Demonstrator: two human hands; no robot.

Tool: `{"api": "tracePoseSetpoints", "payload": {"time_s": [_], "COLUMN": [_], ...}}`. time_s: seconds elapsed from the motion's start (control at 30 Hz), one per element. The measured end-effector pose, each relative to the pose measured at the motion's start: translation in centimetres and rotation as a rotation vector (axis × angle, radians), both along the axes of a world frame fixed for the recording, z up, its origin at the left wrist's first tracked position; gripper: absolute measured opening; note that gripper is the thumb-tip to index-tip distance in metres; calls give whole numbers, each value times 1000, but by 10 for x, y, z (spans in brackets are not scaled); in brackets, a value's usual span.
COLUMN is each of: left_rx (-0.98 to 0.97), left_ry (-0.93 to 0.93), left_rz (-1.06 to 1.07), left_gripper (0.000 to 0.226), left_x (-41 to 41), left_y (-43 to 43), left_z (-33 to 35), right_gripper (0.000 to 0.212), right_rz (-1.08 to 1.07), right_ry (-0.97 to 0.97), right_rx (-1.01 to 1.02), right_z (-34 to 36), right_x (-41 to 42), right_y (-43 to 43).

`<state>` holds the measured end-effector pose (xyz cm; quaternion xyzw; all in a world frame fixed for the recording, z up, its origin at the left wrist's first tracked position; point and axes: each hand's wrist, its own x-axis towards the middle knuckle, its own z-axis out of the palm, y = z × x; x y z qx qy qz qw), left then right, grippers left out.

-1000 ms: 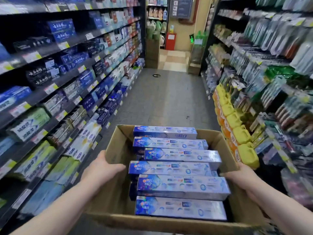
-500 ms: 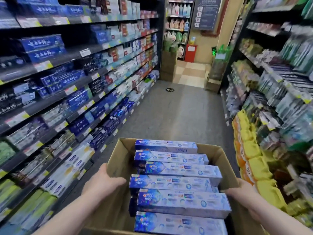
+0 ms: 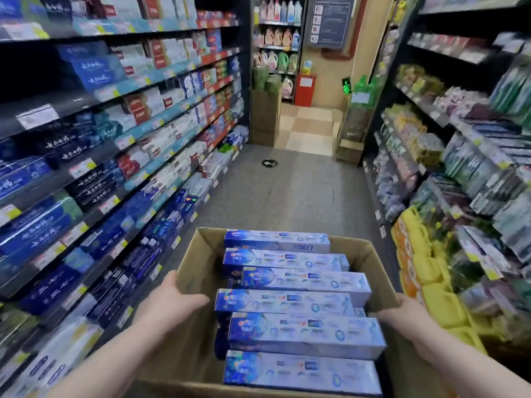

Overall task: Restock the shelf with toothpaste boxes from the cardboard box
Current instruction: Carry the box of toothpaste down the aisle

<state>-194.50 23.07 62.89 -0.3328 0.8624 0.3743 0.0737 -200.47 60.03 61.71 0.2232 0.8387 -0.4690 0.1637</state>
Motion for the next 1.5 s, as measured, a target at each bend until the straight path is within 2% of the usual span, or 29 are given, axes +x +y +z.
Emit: {"api": "tracePoseSetpoints", "payload": {"time_s": [0.17,0.5,0.67,0.73,0.83,0.93,1.03,1.3,1.5], "left_rx": [18,93,93,78,107,119,130,121,189], "left_ry": [48,34,21,14,-20,-30,-55,-84,-141], "left_rz": [27,231,295,336,386,433,484,651,840], "left_gripper": [60,79,68,75,94,78,74,95,66], "left_x": [-117,-334,-414,-446,-493,-538,-580,-666,-706], "left_y": [-1,20,14,3,-22,-55,-92,-189,-227], "left_z": [7,-6,-6,-9,-19,-33,-42,-59,-96], "right_gripper": [39,46,42,41,39,30,33,40,38], "right_rz": [15,164,251,297,352,395,435,532,716], "right_ry": [19,-20,-40,-43,-42,-37,-37,-119,-125], "right_rx": [15,0,24,30,23,10,26,35,124], "right_z": [3,-4,2,0,-4,-13,-23,-40,-66], "right_x": [-122,-395,-511,-556,-620,-679,-737,-856,-941], "right_y": [-2,-4,-25,-43,-77,-121,-170,-300,-394]}}
